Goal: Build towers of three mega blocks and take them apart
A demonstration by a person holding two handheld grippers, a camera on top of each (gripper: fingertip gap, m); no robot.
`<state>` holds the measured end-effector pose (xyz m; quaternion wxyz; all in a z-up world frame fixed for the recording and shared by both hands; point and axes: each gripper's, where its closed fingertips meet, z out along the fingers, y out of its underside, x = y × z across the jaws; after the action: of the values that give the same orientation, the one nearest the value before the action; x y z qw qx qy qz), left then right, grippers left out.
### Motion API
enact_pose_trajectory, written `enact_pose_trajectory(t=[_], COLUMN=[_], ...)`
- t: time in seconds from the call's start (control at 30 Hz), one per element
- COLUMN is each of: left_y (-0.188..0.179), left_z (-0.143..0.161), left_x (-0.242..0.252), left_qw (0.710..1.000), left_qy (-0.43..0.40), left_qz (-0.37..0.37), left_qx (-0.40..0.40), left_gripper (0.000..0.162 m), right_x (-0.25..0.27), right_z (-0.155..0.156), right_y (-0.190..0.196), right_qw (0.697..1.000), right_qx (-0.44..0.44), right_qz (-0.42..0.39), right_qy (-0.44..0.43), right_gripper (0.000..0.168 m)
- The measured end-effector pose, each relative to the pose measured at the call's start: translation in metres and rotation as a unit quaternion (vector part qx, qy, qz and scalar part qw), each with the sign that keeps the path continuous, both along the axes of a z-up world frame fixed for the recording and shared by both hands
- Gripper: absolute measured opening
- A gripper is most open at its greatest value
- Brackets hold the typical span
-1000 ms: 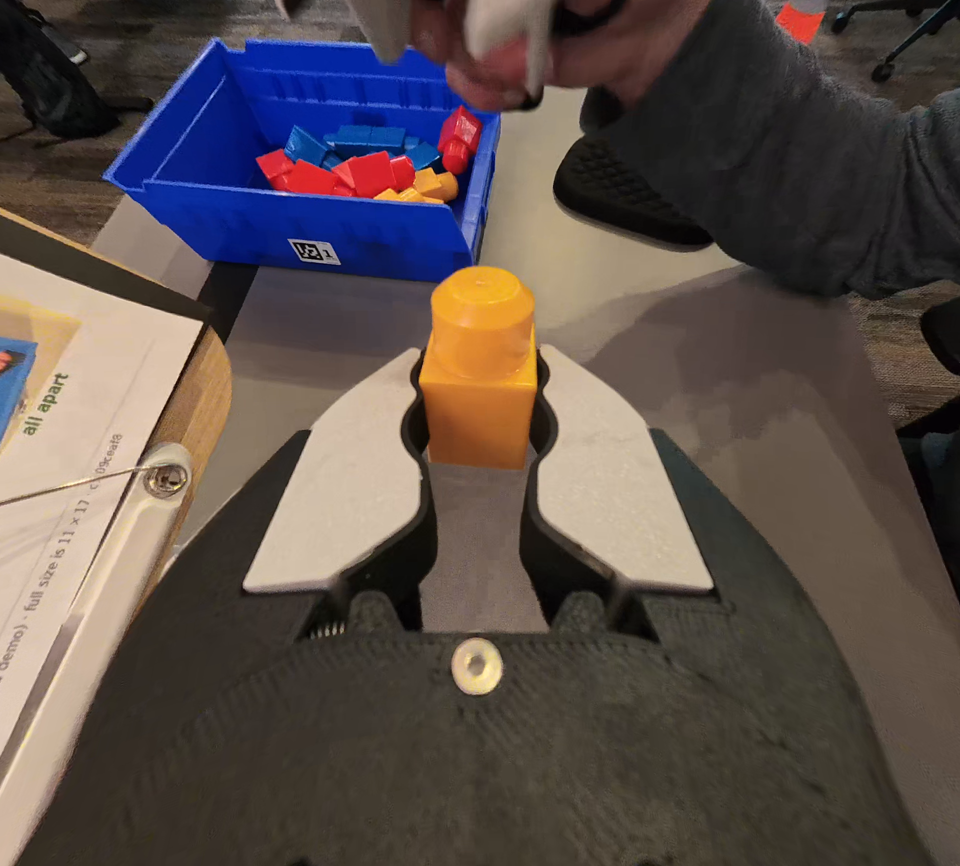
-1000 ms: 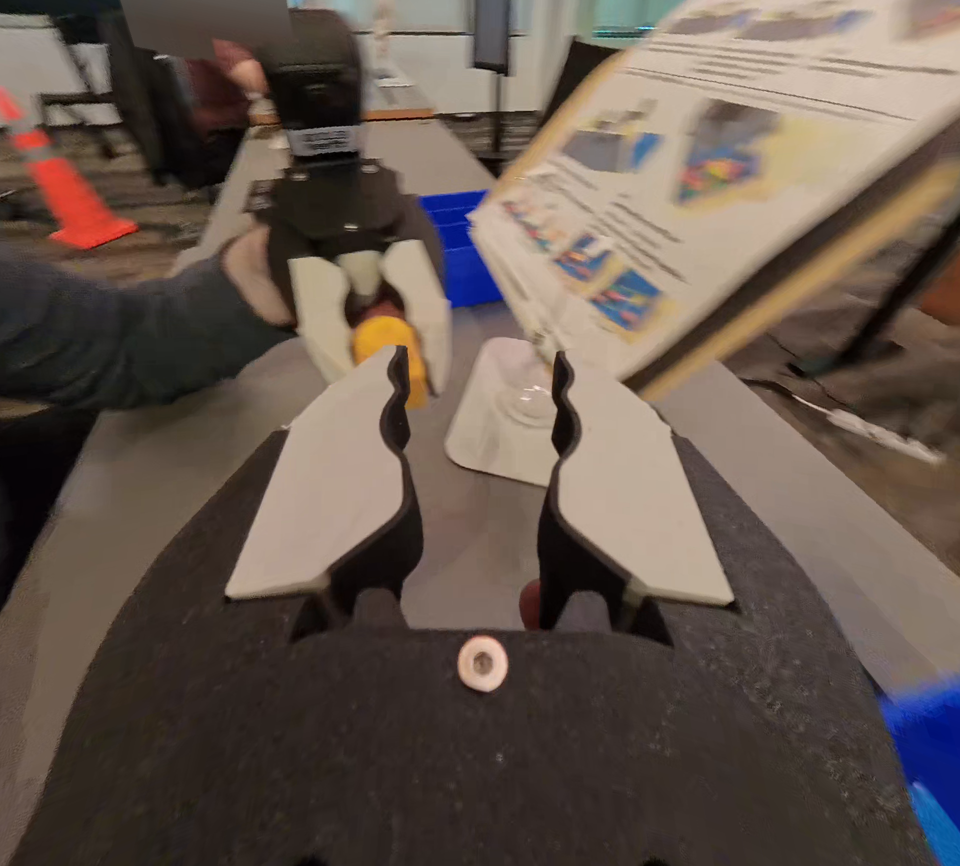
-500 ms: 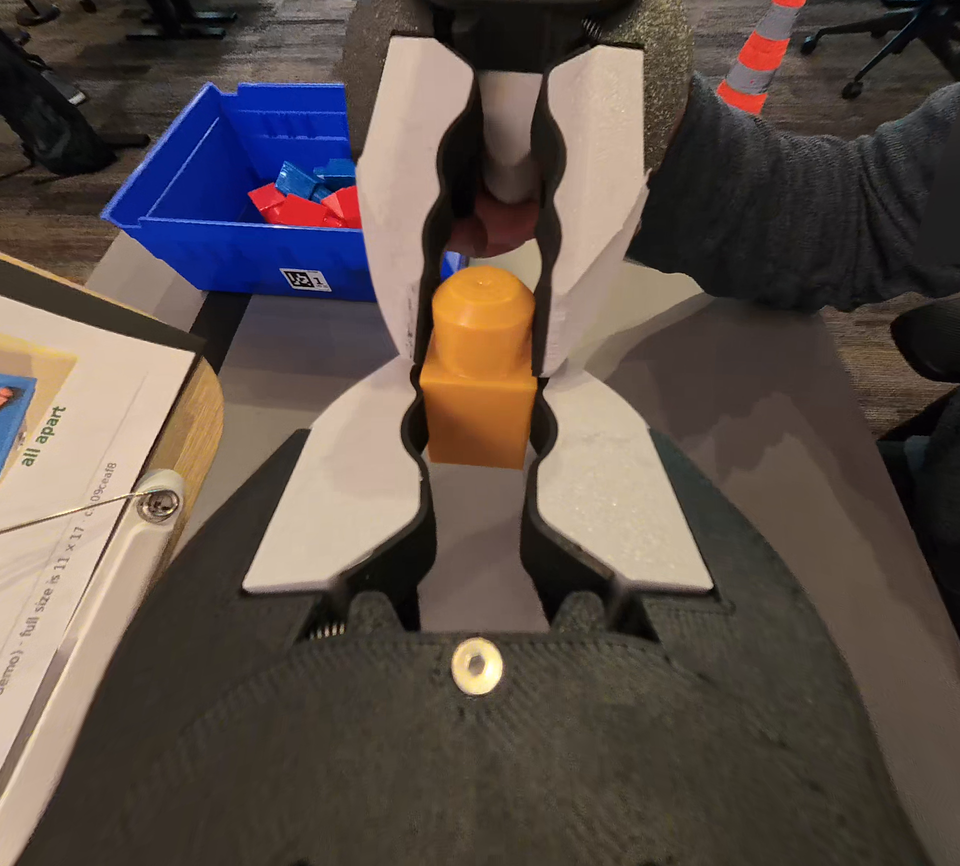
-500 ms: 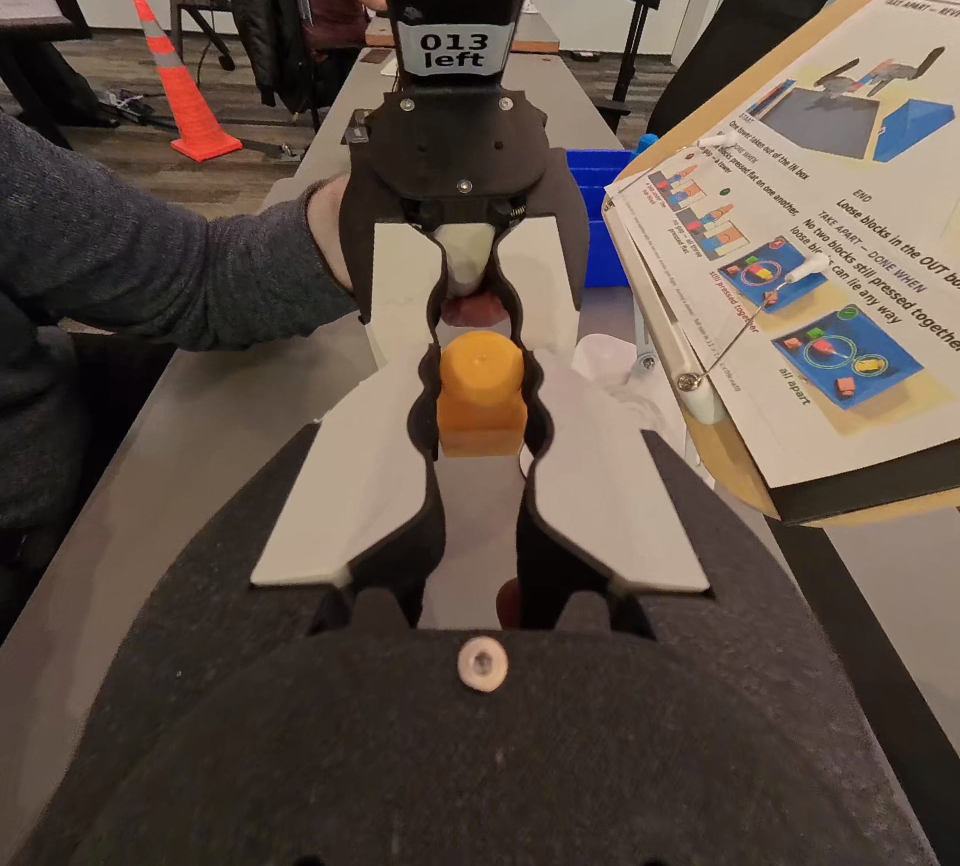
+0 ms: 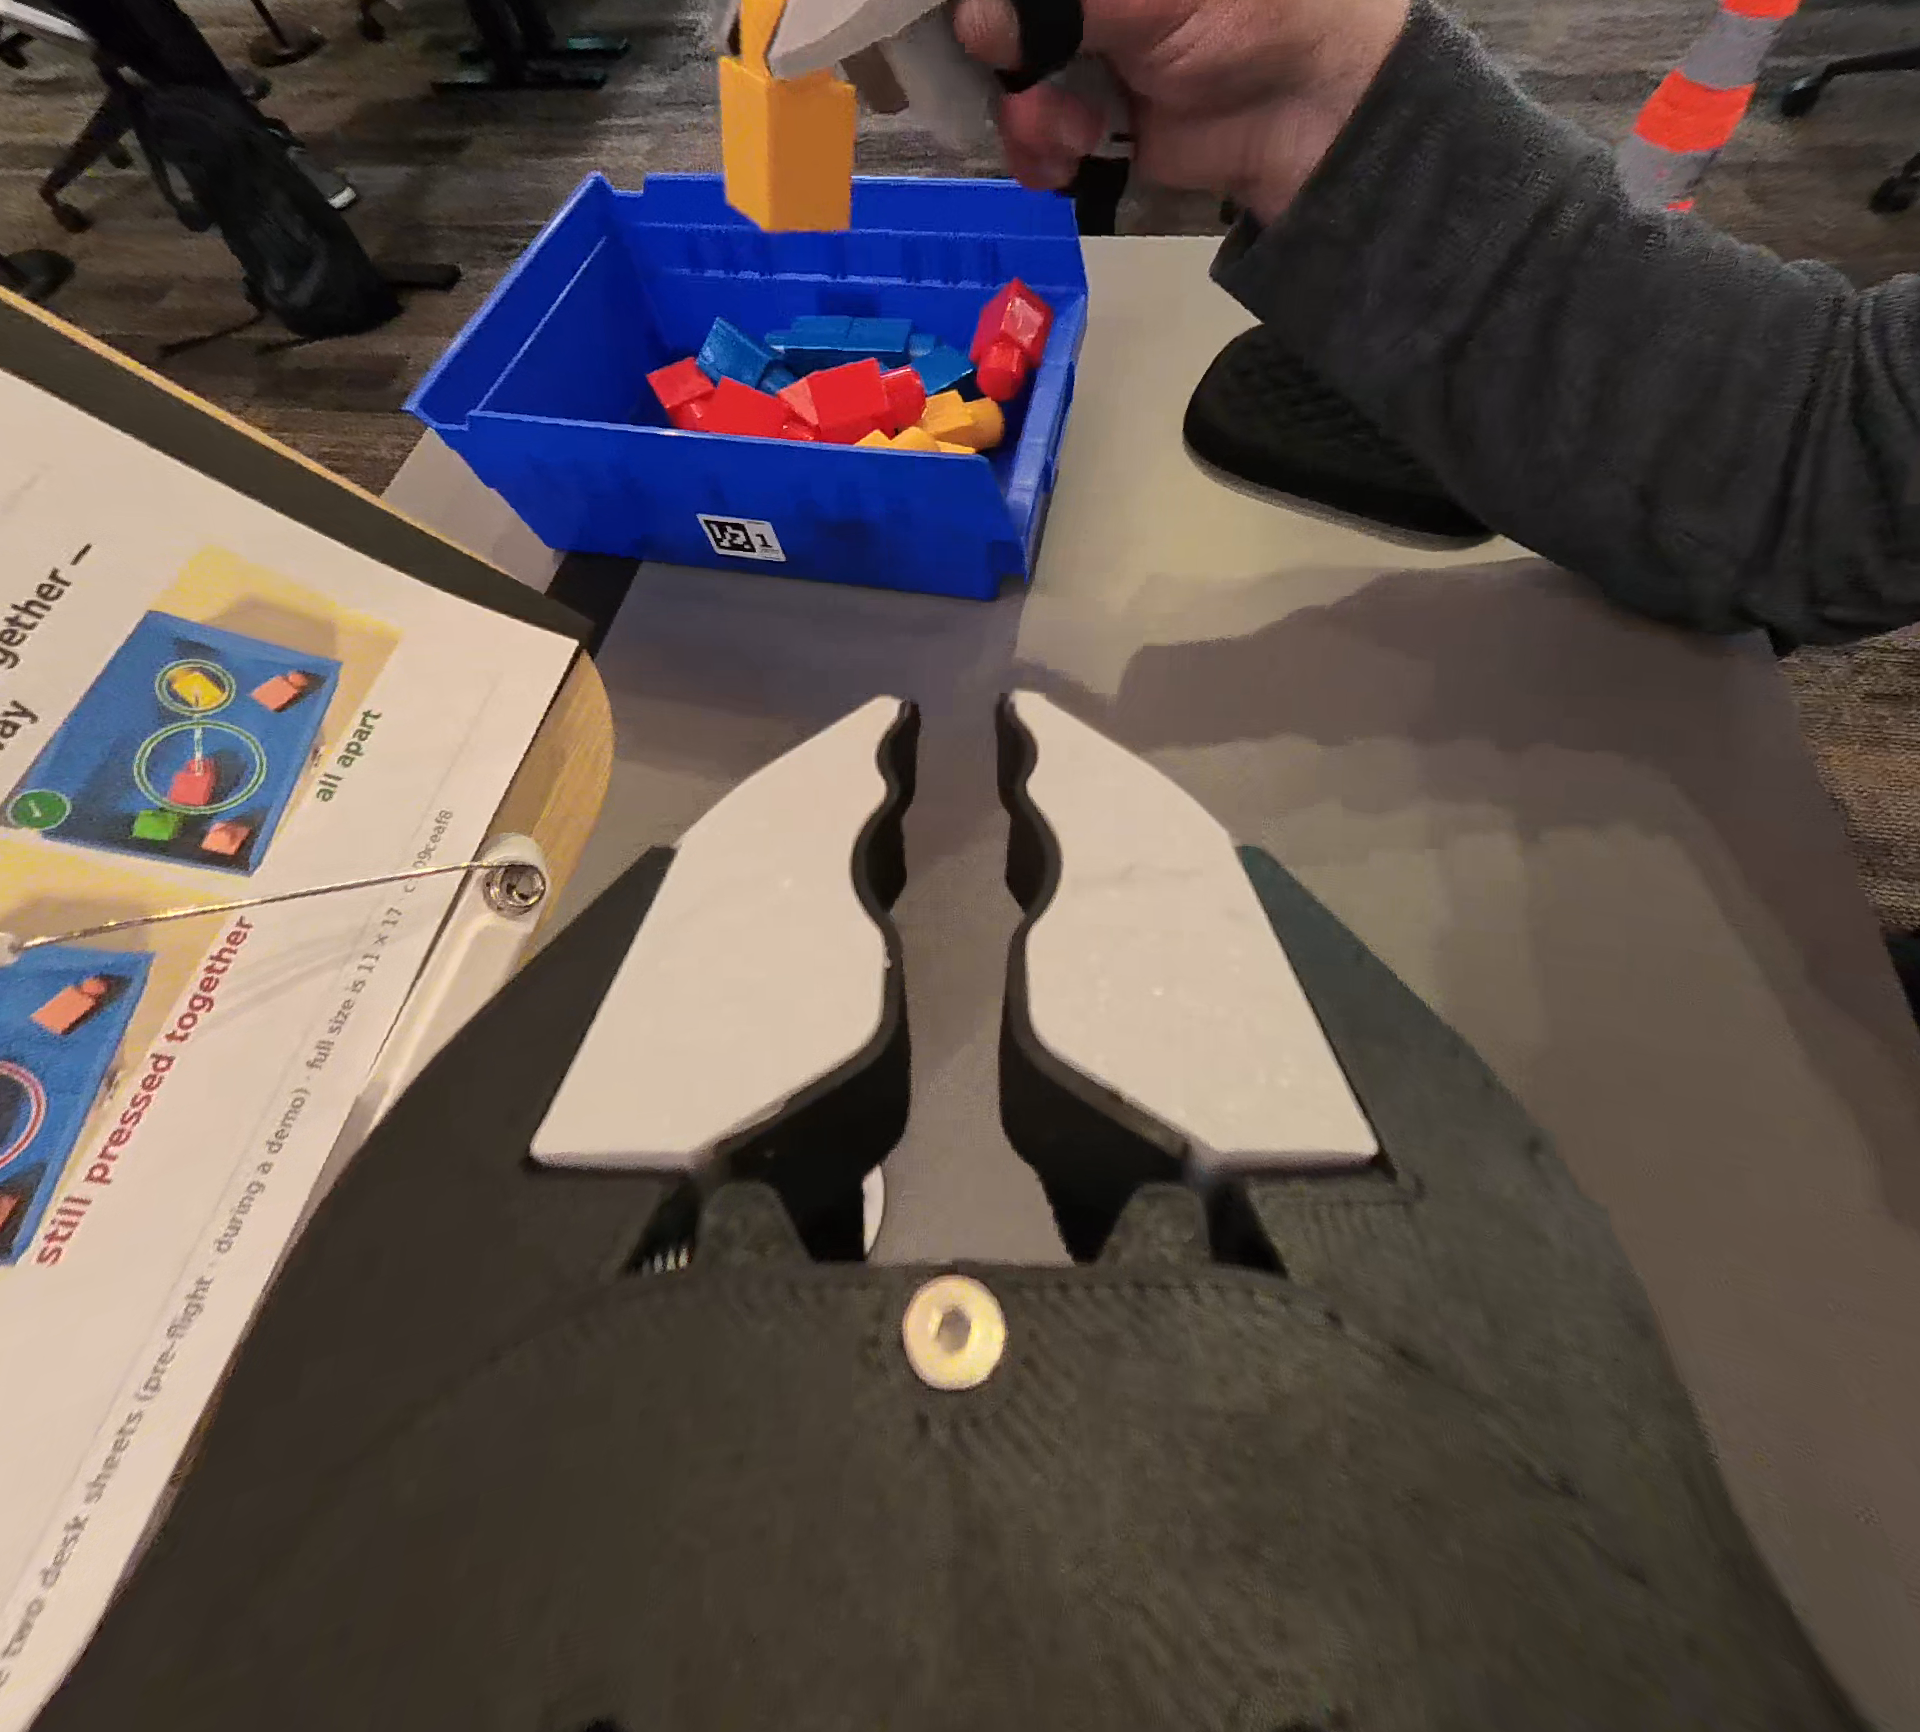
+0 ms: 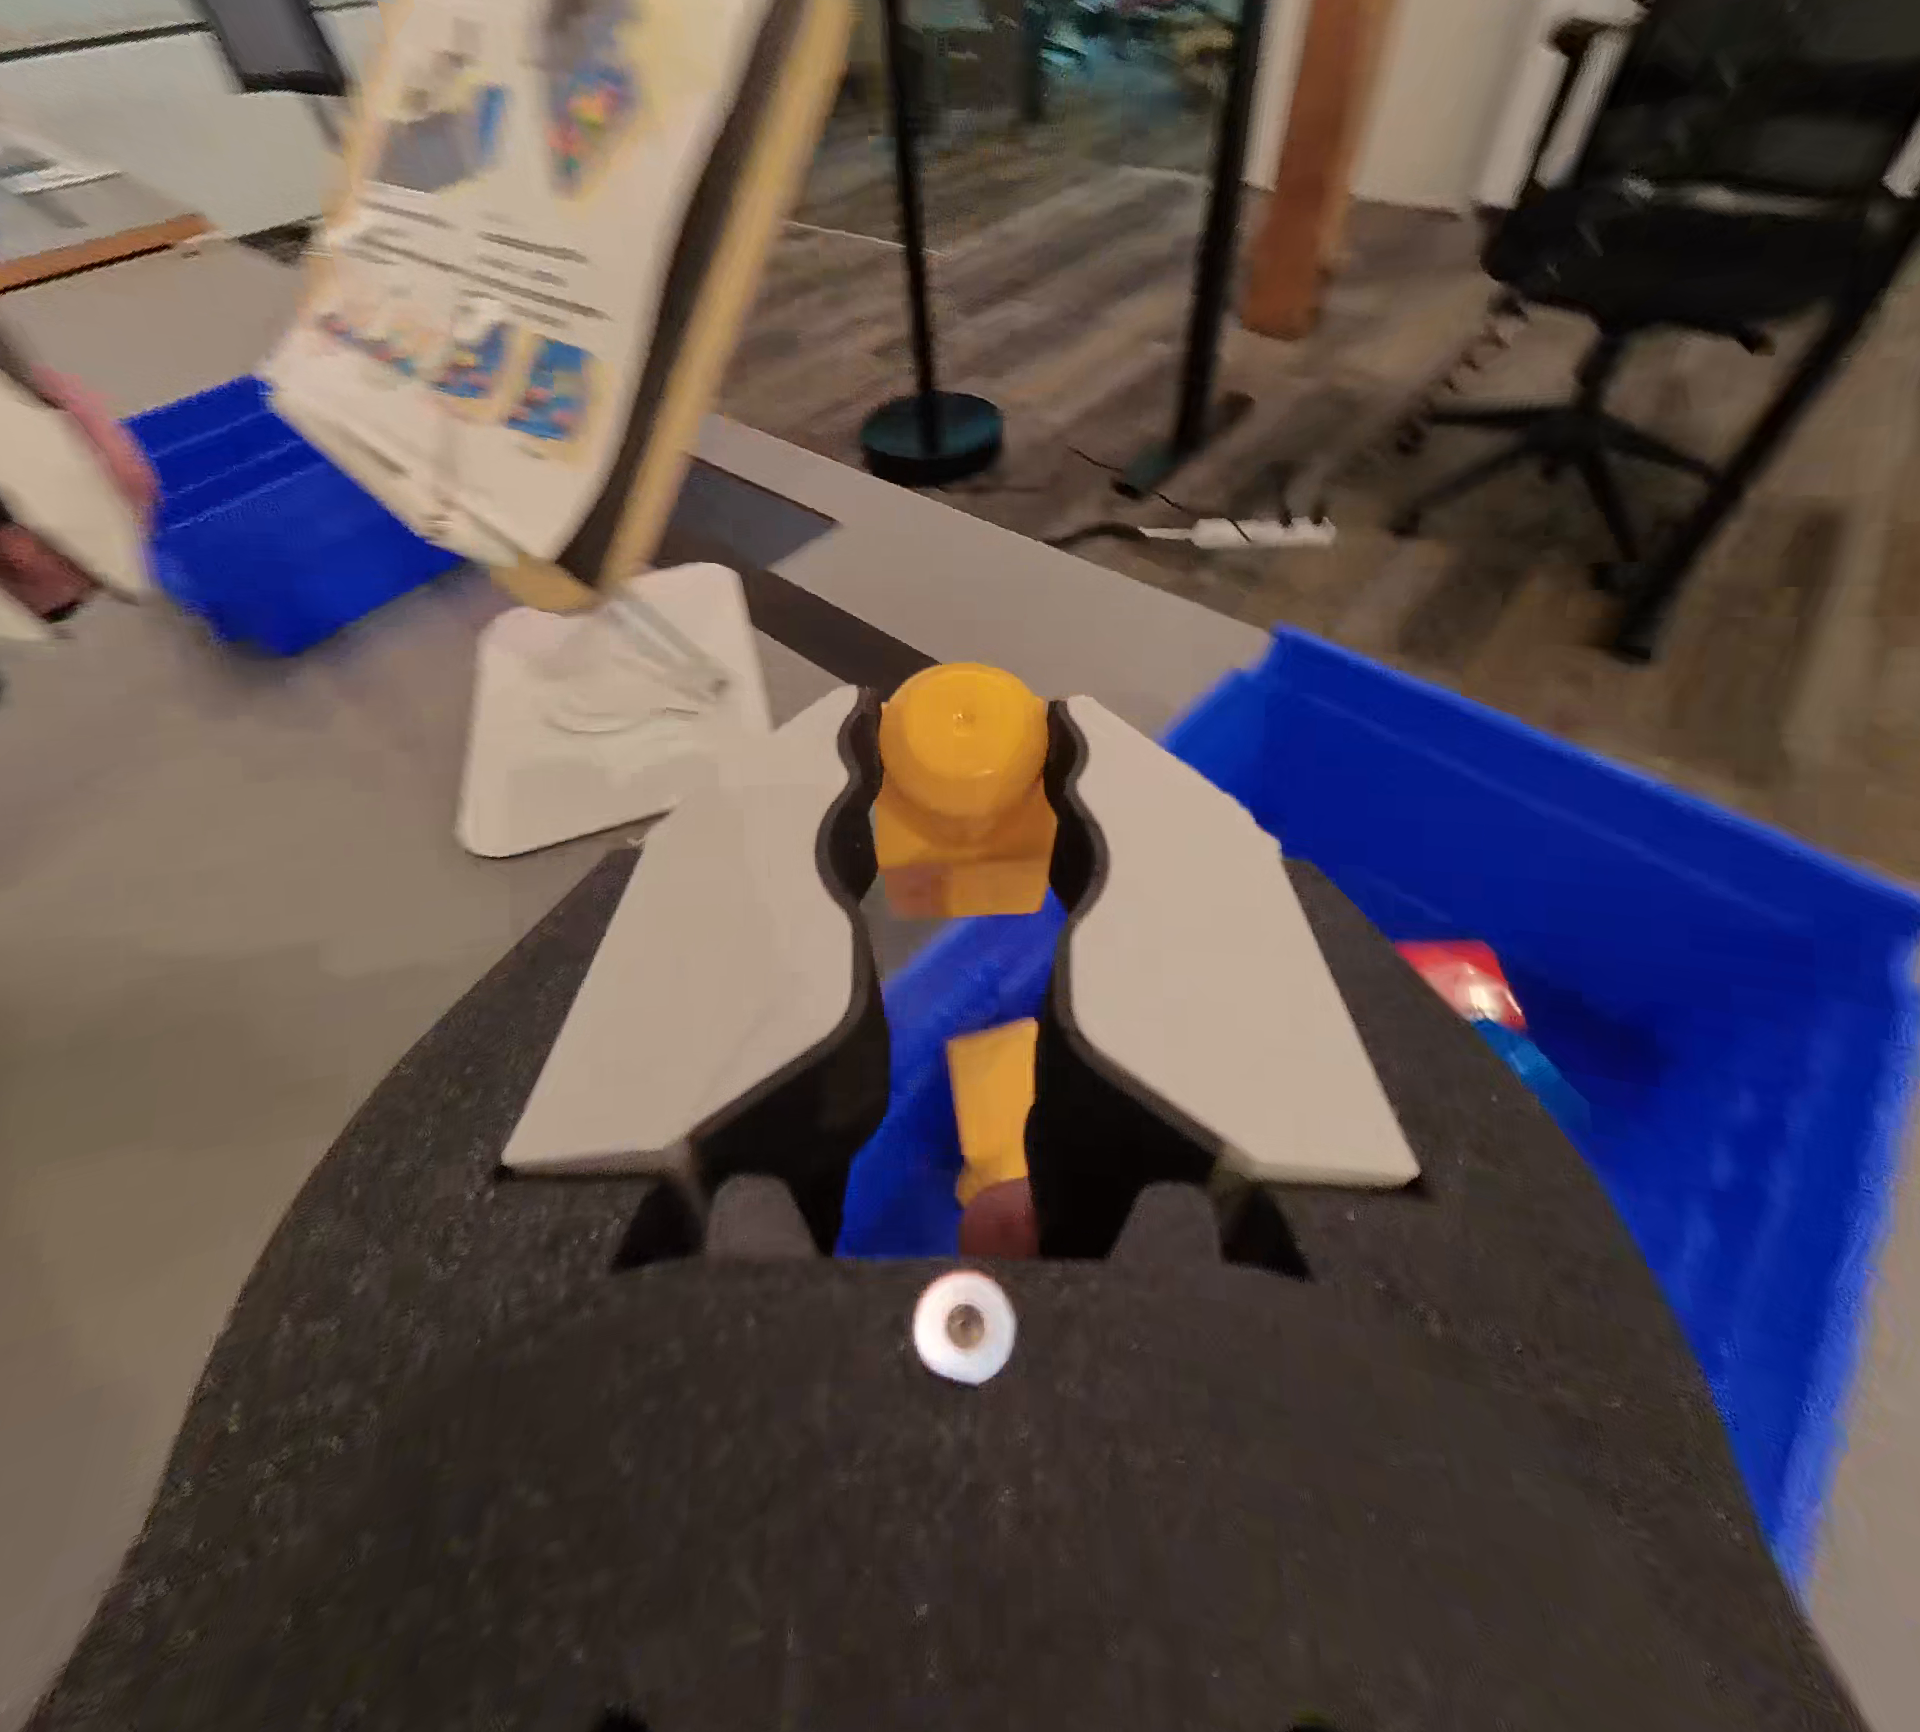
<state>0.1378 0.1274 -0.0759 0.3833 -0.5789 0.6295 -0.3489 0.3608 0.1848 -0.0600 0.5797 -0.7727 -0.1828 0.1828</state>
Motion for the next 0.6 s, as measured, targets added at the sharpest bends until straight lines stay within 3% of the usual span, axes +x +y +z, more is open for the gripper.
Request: enact_pose_trajectory(t=[0.13,0.2,0.33,0.47,0.6], left_y=[-0.001,-0.002,-0.004,-0.002,0.016], left_z=[-0.003,-0.004,-0.007,-0.006,0.013], left_x=[0.003,0.004,0.004,0.001,-0.032], left_qw=[1.0,1.0,1.0,1.0,0.991], left_qy=[0.003,0.007,0.012,0.022,0.058], left_qz=[-0.001,-0.004,-0.01,0.0,0.081], left_qx=[0.0,0.0,-0.004,0.008,0.09], left_gripper=[0.013,0.012,0.014,0.018,0.028], right_x=[0.056,0.072,0.07,0.032,-0.014], right_z=[-0.041,-0.049,-0.037,-0.012,0.006], right_y=[0.011,0.015,0.015,0.013,0.008], right_qw=[0.993,0.989,0.988,0.995,0.999], right_qx=[-0.067,-0.076,-0.056,-0.02,0.003], right_qz=[-0.093,-0.128,-0.143,-0.096,-0.035], right_qy=[0.013,0.025,0.012,-0.001,-0.022], right_gripper=[0.031,0.044,0.049,0.045,0.045])
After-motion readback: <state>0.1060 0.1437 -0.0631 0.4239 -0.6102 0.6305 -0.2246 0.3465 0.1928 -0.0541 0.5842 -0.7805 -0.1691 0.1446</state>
